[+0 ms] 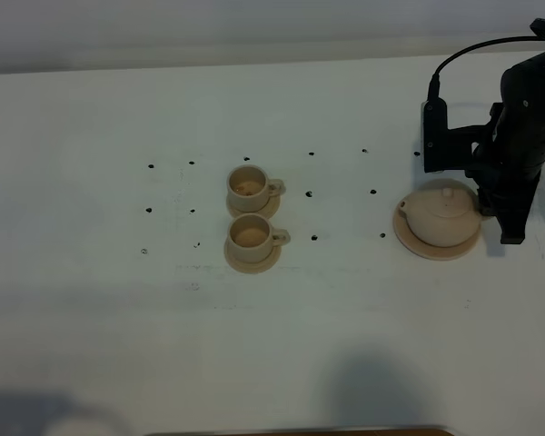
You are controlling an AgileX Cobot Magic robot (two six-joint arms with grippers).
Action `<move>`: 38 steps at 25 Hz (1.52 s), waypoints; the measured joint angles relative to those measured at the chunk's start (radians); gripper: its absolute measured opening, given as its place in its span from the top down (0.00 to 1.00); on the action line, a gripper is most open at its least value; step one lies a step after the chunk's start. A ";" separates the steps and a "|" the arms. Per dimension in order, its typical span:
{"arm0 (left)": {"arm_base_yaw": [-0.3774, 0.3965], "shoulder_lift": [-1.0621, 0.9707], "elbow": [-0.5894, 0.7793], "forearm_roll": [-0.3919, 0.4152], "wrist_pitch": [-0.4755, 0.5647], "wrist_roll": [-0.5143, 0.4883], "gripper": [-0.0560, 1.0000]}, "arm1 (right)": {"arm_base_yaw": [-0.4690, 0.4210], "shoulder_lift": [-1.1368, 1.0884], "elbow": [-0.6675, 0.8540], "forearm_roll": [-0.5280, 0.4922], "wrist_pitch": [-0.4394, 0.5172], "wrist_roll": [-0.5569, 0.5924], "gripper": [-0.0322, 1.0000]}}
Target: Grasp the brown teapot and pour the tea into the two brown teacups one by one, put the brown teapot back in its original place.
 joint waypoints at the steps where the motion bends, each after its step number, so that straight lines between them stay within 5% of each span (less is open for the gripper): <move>1: 0.000 0.000 0.000 0.000 0.000 0.000 0.50 | 0.000 0.000 0.000 0.001 0.001 -0.002 0.73; 6: 0.000 0.000 0.000 0.000 0.000 0.000 0.50 | 0.000 0.002 0.000 0.000 -0.007 -0.006 0.88; 38: 0.000 0.000 0.000 0.000 0.000 0.000 0.50 | 0.006 -0.061 -0.057 0.086 0.054 0.034 0.88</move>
